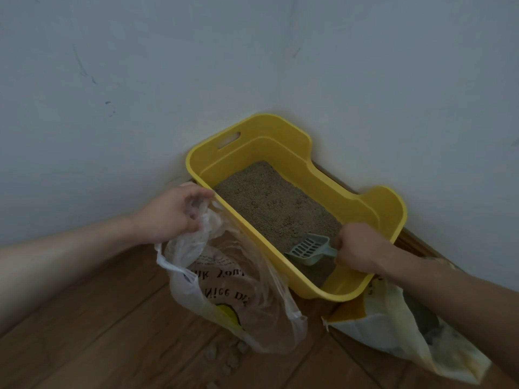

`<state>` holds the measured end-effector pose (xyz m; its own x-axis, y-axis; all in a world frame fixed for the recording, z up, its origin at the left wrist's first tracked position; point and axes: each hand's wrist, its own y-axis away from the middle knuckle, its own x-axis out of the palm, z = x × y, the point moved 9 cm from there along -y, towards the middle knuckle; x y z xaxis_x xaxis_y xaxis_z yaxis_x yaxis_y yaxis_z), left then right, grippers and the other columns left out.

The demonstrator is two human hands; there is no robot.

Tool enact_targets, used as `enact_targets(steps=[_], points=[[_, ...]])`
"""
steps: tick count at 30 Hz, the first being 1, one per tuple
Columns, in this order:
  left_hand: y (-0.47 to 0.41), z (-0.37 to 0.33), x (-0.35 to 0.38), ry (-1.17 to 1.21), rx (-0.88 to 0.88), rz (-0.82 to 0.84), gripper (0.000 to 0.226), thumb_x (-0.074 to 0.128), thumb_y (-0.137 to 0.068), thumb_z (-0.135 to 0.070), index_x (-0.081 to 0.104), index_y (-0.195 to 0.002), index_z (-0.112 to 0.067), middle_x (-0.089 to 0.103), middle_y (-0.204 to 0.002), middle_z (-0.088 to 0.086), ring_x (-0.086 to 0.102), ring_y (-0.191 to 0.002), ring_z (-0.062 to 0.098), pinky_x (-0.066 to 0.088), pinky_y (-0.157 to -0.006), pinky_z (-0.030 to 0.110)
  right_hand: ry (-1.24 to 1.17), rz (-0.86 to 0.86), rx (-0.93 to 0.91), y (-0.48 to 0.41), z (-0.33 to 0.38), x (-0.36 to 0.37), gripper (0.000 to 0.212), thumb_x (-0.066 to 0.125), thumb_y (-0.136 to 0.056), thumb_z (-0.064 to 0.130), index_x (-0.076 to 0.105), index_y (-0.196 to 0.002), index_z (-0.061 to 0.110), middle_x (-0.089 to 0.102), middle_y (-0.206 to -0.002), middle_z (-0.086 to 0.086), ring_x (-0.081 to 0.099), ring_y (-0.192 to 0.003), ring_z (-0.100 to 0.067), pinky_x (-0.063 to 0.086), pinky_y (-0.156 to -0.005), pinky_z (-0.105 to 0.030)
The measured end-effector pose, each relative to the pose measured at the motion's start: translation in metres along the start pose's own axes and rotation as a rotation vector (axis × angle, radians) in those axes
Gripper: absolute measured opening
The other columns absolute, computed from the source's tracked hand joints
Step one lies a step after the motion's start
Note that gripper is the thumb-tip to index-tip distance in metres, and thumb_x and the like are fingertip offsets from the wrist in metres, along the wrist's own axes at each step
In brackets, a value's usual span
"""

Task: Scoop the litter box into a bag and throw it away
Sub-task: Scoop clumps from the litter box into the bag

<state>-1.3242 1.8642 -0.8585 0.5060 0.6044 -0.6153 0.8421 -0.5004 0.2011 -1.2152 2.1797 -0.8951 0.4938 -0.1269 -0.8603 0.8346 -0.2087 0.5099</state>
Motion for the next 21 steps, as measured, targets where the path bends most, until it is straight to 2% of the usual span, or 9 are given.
enact_targets(steps=[2,8,13,17,21], points=[[-0.001,0.001,0.001,0.026,0.003,-0.001,0.061,0.074,-0.078,0.009,0.058,-0.130,-0.020,0.051,-0.116,-0.010,0.062,-0.102,0.018,0.050,-0.078,0.015,-0.001,0.002,0.001,-0.004,0.001,0.002,0.018,0.071,-0.085,0.023,0.075,-0.100,0.014,0.069,-0.079,-0.001,0.065,-0.067,-0.012,0.052,-0.054,-0.023],[-0.004,0.005,0.001,0.085,0.026,-0.006,0.060,0.074,-0.080,0.007,0.059,-0.129,-0.023,0.053,-0.119,-0.010,0.064,-0.095,0.017,0.054,-0.082,0.026,0.035,0.020,-0.022,-0.014,0.005,0.011,0.021,0.070,-0.086,0.024,0.071,-0.107,0.020,0.068,-0.088,0.000,0.064,-0.075,-0.012,0.057,-0.064,-0.026],[-0.006,0.006,0.003,0.145,0.047,0.009,0.059,0.071,-0.081,0.010,0.058,-0.130,-0.021,0.053,-0.121,-0.005,0.062,-0.090,0.018,0.054,-0.078,0.027,0.007,-0.016,-0.014,-0.024,0.015,0.016,0.022,0.071,-0.087,0.027,0.072,-0.107,0.019,0.067,-0.084,0.001,0.064,-0.073,-0.012,0.059,-0.065,-0.026],[-0.006,0.009,0.002,0.148,0.063,0.015,0.060,0.072,-0.081,0.008,0.058,-0.129,-0.025,0.054,-0.119,-0.008,0.063,-0.091,0.015,0.053,-0.081,0.028,-0.049,-0.068,-0.001,-0.037,0.028,0.019,0.023,0.071,-0.086,0.028,0.073,-0.107,0.018,0.069,-0.088,0.000,0.066,-0.079,-0.013,0.061,-0.074,-0.032],[-0.008,0.013,0.000,0.176,0.063,0.001,0.062,0.074,-0.079,0.008,0.059,-0.126,-0.029,0.054,-0.119,-0.007,0.064,-0.089,0.014,0.053,-0.084,0.032,-0.086,-0.081,-0.001,-0.045,0.032,0.017,0.026,0.069,-0.086,0.027,0.070,-0.111,0.022,0.068,-0.092,0.002,0.065,-0.082,-0.014,0.060,-0.075,-0.033]])
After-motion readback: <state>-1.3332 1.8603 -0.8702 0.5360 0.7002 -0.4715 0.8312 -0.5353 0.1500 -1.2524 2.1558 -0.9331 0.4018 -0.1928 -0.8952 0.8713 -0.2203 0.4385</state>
